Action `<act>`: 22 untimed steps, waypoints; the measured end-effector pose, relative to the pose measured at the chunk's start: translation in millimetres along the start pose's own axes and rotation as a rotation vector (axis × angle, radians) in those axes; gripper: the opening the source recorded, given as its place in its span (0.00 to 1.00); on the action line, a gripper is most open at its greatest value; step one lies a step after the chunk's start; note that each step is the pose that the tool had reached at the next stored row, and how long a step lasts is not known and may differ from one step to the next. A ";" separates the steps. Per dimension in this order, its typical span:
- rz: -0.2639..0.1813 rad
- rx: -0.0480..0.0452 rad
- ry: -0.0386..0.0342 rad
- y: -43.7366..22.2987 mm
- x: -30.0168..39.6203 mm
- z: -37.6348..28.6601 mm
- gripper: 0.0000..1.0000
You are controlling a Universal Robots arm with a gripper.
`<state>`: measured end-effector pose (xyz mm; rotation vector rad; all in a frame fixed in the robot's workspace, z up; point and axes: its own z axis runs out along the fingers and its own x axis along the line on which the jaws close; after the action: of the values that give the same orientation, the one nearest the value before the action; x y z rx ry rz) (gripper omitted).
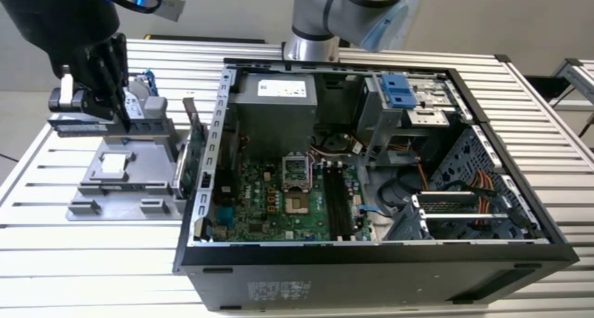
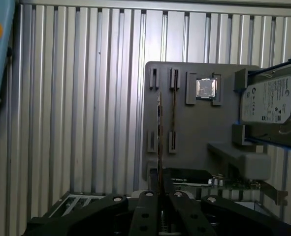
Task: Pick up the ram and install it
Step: 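Pick up the ram and move it above insertion slot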
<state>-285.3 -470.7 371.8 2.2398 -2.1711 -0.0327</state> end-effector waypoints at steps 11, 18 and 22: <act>0.000 0.0000 0.0000 -18.0 0.3 -0.6 0.00; 0.000 -0.0001 0.0000 -30.5 0.4 -0.9 0.00; 0.000 0.0000 -0.0001 -37.7 0.4 -1.1 0.00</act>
<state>-247.6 -469.9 371.7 2.2398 -2.1711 -0.0328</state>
